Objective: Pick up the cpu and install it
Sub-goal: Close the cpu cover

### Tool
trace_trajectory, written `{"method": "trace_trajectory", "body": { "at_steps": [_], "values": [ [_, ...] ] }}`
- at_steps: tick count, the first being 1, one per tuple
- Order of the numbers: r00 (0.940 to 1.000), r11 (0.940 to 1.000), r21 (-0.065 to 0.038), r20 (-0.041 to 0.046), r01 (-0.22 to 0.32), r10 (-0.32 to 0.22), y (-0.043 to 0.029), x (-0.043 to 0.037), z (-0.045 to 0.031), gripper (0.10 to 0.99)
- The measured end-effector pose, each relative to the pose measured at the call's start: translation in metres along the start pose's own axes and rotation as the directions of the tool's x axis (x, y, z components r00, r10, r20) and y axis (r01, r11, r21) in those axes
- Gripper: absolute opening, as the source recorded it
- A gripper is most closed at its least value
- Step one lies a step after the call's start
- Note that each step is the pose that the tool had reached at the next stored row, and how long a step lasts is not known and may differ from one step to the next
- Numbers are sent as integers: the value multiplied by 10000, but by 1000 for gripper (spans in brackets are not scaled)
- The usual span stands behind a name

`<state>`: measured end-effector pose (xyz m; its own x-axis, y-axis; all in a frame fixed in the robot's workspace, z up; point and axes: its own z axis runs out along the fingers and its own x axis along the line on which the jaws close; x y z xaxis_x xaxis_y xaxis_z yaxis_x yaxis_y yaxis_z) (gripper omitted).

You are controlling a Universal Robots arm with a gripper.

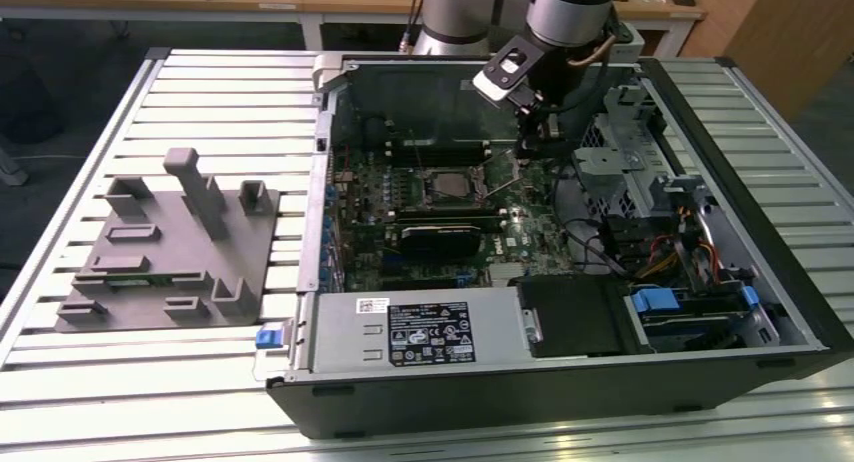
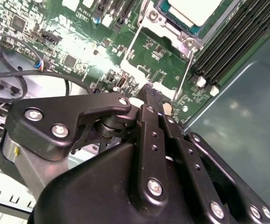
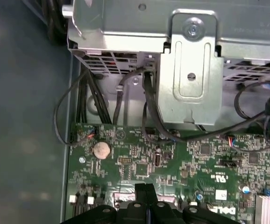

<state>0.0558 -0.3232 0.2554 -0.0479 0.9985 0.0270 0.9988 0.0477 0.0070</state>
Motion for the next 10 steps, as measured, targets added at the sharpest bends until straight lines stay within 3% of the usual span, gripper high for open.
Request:
{"method": "trace_trajectory", "body": {
  "at_steps": [6,10],
  "values": [
    [10000,10000,2,1,0,0,97,9,33,106],
    [10000,10000,2,1,0,0,125,11,72,106]
  ]
}}
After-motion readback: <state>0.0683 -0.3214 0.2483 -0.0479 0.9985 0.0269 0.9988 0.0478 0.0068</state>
